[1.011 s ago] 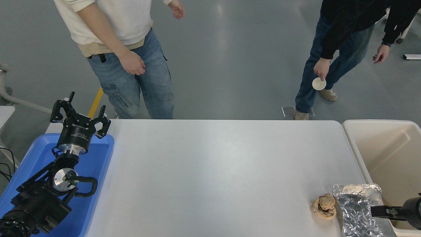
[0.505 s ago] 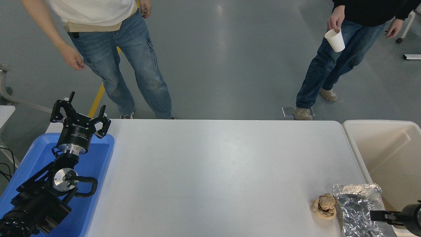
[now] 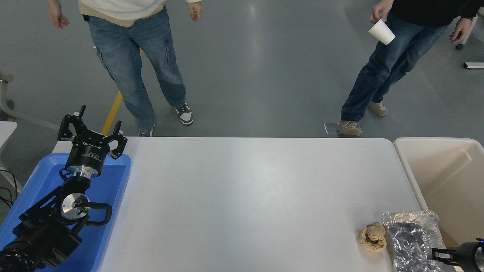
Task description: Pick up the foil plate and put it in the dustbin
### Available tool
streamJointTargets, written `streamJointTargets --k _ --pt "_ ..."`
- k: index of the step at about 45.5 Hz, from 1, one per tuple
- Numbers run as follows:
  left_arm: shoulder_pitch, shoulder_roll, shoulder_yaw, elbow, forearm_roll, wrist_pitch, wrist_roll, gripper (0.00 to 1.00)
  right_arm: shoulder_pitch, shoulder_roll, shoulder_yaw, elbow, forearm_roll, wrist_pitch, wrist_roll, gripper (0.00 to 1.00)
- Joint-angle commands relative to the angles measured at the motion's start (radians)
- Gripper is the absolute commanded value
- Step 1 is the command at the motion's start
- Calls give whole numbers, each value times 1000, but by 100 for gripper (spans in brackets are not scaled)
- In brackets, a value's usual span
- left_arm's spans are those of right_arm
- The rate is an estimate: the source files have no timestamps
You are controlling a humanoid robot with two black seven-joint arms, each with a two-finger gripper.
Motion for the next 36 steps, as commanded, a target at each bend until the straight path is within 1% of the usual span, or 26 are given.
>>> streamJointTargets --k 1,8,12,20,31,36 --pt "0 0 0 0 0 -1 0 99 -4 1 8 2 3 -3 32 0" --pt "0 0 0 0 0 -1 0 99 -4 1 8 5 3 -3 69 0" --pt "0 0 0 -1 0 -1 0 99 0 1 8 5 3 -3 77 0" --pt "0 0 0 0 0 -1 0 99 17 -16 28 8 3 -1 77 0" --pt "0 0 0 0 0 -1 0 99 131 -116 29 8 5 13 75 0" --pt "0 0 0 0 0 -1 0 99 181 -143 29 8 6 16 75 0"
